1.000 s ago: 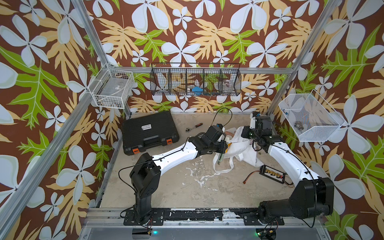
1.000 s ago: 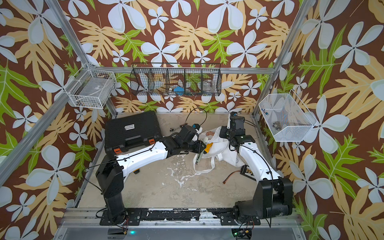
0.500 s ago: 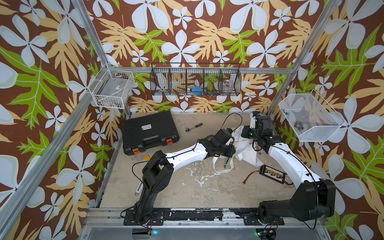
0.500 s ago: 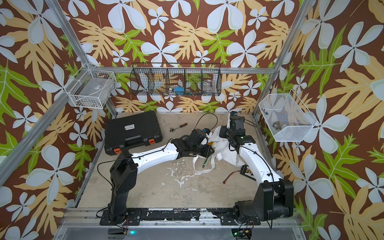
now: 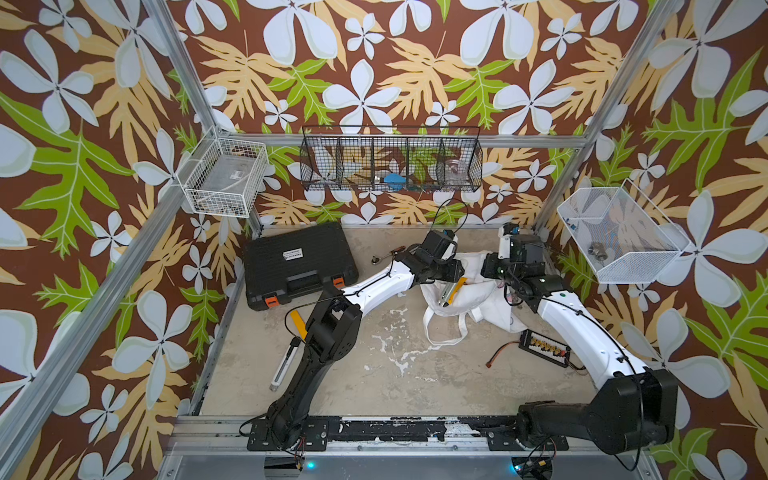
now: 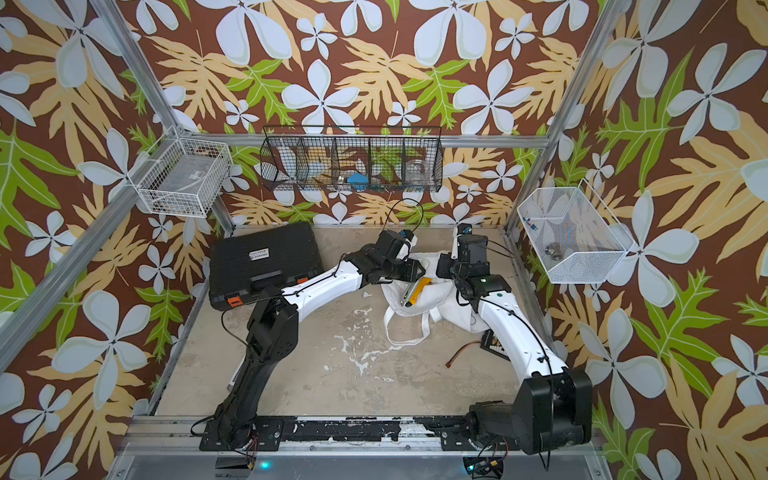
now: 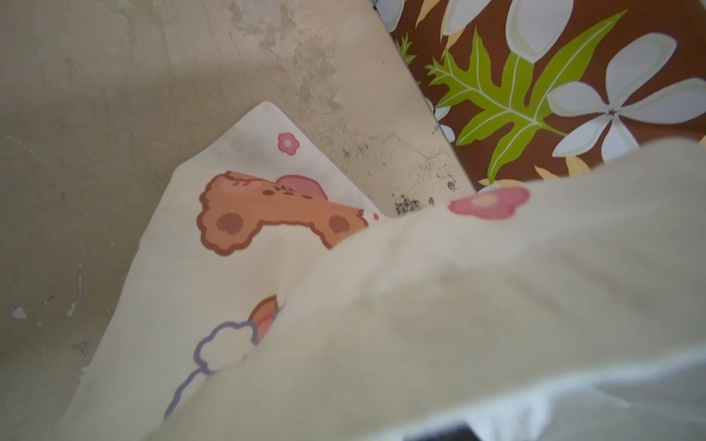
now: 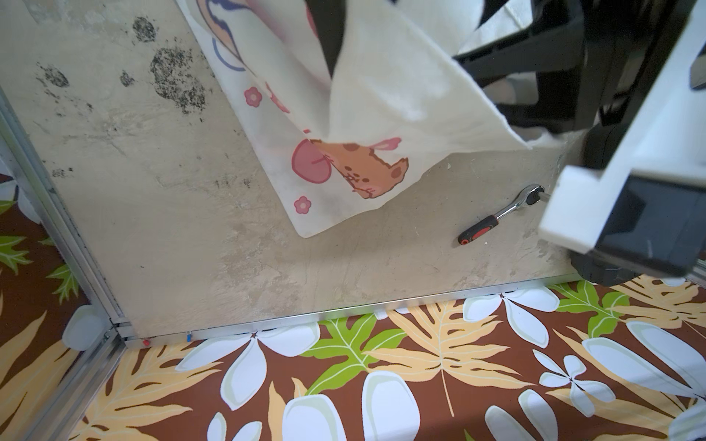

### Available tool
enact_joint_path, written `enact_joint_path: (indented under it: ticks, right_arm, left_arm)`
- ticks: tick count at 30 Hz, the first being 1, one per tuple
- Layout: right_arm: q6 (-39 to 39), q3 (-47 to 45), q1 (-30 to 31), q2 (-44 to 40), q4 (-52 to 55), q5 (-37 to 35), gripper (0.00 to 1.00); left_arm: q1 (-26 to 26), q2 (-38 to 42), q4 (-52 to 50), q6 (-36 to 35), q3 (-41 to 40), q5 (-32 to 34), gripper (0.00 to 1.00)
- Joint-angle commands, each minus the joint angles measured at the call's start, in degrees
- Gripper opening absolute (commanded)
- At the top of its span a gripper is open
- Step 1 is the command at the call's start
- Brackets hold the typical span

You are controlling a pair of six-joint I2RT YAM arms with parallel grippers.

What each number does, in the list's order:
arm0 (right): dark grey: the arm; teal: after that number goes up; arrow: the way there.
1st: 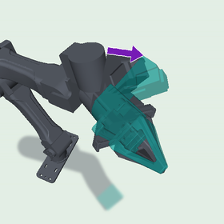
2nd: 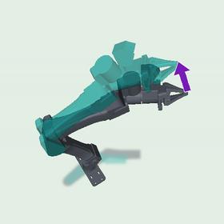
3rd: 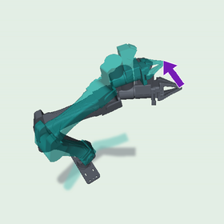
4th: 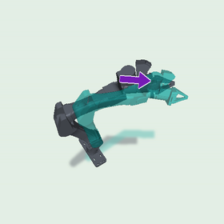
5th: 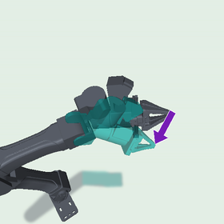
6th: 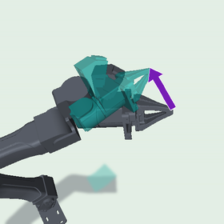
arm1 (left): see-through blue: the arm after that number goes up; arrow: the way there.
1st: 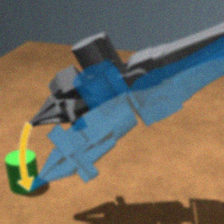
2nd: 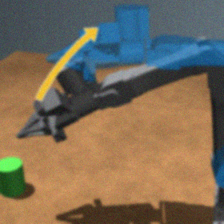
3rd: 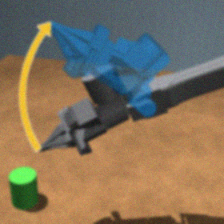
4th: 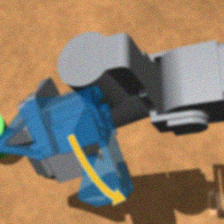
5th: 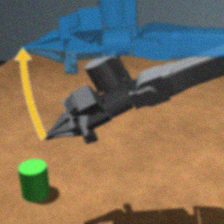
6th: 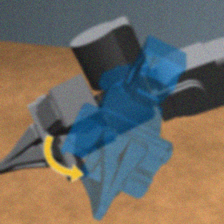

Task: Place the art knife into the pouch
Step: Place the utility knife in the pouch.

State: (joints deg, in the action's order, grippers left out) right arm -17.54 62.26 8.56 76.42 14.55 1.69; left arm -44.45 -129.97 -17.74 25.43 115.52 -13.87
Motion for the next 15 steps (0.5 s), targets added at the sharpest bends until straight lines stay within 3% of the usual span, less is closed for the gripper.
enact_joint_path:
  ticks: [1,3,7,15]
  right_arm:
    - [0.40,-0.36,0.32,-0.39,-1.86,0.50,0.00]
    - [0.49,-0.41,0.34,-0.33,-1.80,0.38,0.00]
    - [0.47,-0.53,0.45,-0.16,-2.07,0.66,0.00]
    - [0.43,-0.44,0.45,-0.12,-2.02,1.16,0.00]
  left_arm:
    - [0.51,-0.05,2.45,-0.60,1.30,-2.61,0.62]
    - [0.50,1.14,3.13,-0.90,1.01,-3.12,0.73]
    - [0.55,7.54,2.90,-2.74,-4.74,-0.10,0.75]
    - [1.28,31.96,2.35,-2.44,-33.45,16.45,0.75]
